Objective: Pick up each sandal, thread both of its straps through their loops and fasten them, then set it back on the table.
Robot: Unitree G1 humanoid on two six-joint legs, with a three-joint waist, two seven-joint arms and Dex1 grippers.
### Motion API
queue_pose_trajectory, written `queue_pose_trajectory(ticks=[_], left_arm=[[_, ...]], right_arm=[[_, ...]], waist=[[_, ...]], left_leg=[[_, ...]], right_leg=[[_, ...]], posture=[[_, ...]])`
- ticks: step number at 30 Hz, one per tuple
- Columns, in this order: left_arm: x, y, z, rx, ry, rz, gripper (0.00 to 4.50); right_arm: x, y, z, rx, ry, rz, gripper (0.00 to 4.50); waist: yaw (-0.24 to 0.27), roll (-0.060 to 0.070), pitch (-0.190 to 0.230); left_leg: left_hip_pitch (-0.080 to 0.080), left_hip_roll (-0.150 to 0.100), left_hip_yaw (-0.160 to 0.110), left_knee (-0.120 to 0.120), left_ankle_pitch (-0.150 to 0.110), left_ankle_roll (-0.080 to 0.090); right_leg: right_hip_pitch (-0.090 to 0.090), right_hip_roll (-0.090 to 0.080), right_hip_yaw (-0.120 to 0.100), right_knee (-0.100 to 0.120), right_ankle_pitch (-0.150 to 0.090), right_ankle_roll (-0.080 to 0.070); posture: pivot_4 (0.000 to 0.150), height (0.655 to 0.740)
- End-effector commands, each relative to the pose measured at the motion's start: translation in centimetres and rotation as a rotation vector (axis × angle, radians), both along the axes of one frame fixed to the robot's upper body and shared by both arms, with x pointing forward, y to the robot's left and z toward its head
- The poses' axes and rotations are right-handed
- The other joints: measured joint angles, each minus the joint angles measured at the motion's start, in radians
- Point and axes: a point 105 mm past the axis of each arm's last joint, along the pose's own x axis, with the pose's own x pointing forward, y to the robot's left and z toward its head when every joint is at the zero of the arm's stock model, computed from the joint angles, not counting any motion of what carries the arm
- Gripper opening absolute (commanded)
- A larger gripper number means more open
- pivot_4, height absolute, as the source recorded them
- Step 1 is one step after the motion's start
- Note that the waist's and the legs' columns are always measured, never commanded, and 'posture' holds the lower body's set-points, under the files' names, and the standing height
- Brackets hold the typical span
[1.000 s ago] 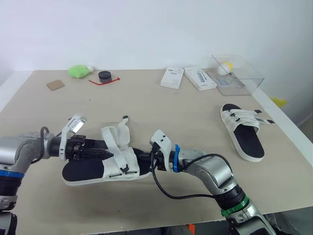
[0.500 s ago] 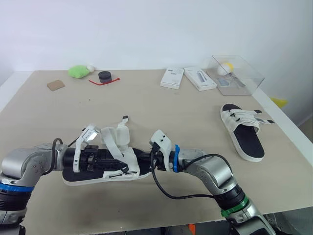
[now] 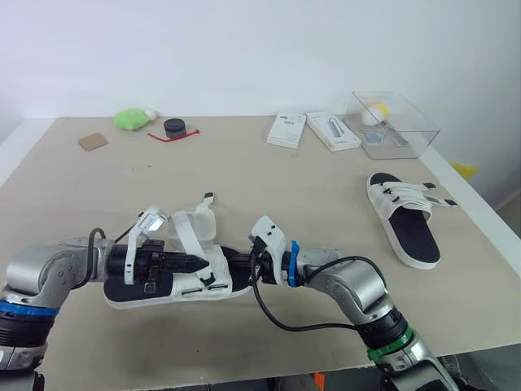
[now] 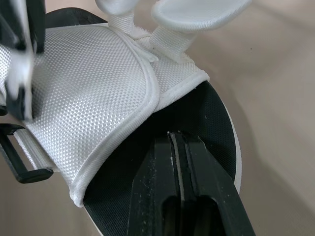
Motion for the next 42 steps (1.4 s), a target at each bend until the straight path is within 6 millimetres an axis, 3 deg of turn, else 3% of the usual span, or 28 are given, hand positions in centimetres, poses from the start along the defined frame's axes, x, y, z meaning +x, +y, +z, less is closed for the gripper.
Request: queue_pose_trajectory(ticks=[1,4,12,27,35,42], left_arm=[[0.4,1.2,1.1,0.024,-0.046,-0.058,0.09],[0.9,2.0,0.9,0.059,-0.059,-0.103,0.09],[0.0,1.3,0.6,0.100,0.018,-0.219,0.09],[-1.5,0.4,3.7,0.048,0.061,-0.141,0.09],[-2.6,0.5,1.9,0.136,0.066,-0.141,0.09],[-2.3,0.5,1.7,0.100,0.071,-0.112,0.09]], right_arm=[[0.4,-0.6,-1.0,-0.043,0.024,-0.035,0.00],[0.4,-0.7,-1.0,-0.044,0.023,-0.036,0.00],[0.4,-0.9,-1.0,-0.042,0.022,-0.055,0.00],[0.2,-0.8,-1.2,-0.036,0.028,-0.057,0.00],[0.2,-0.5,-1.2,-0.032,0.032,-0.055,0.00],[0.1,-0.5,-1.3,-0.029,0.034,-0.054,0.00]], waist=[[0.000,0.000,0.000],[0.000,0.000,0.000],[0.000,0.000,0.000],[-0.003,0.000,0.000],[-0.003,0.000,0.000],[-0.003,0.000,0.000]], left_leg=[[0.000,0.000,0.000,0.000,0.000,0.000],[0.000,0.000,0.000,0.000,0.000,0.000],[0.000,0.000,0.000,0.000,0.000,0.000],[0.000,0.000,-0.001,0.000,0.000,0.001],[0.000,0.000,-0.001,0.000,0.000,0.001],[0.000,0.000,0.000,0.000,0.000,0.001]], right_leg=[[0.000,0.000,0.000,0.000,0.000,0.000],[-0.001,0.000,0.000,0.000,0.000,-0.001],[0.000,0.000,0.001,0.000,0.000,-0.001],[-0.001,0.008,0.013,0.000,0.000,0.000],[-0.001,0.009,0.014,0.000,0.000,0.000],[-0.002,0.009,0.014,0.000,0.000,0.000]], posture=[[0.150,0.7400],[0.150,0.7400],[0.150,0.7400],[0.150,0.7400],[0.150,0.7400],[0.150,0.7400]])
